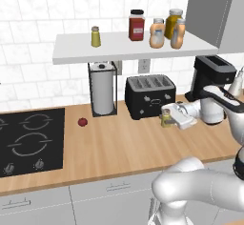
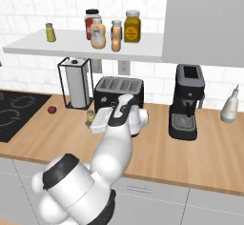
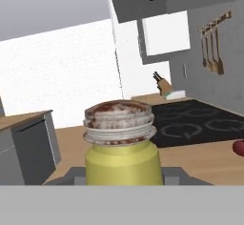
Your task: Put the shaker and condiment bottle from the counter next to their counterparts in the cabinet.
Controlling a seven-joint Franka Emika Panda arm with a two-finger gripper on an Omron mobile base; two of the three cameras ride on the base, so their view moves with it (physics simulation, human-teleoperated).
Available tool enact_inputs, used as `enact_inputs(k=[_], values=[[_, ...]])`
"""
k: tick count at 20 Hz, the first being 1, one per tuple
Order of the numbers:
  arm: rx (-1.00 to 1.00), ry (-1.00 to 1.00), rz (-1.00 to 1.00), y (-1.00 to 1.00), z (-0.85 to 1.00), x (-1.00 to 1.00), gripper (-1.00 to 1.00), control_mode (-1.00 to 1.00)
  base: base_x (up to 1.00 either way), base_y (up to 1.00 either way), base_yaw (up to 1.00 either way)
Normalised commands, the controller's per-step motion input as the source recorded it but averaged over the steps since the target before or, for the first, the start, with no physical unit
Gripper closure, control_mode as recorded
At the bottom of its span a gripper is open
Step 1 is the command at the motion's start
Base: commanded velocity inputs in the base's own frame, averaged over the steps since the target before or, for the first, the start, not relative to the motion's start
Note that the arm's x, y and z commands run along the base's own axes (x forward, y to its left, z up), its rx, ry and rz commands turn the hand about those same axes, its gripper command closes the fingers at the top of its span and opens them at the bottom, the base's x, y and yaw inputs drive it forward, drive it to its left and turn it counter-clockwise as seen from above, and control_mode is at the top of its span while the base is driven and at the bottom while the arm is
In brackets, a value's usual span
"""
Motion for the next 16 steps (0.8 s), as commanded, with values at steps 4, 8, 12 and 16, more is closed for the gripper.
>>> enact_inputs(k=[4,8,12,16], values=[[0.0,-0.11,-0.12,0.45,0.37,0.0,1.0,-1.0,0.0,0.0,0.0],[0.0,-0.14,-0.17,0.51,0.33,-0.02,1.0,-1.0,0.0,0.0,0.0],[0.0,-0.13,-0.19,0.53,0.33,-0.01,1.0,-1.0,0.0,0.0,0.0],[0.0,-0.11,-0.19,0.5,0.36,-0.13,1.0,-1.0,0.0,0.0,0.0]])
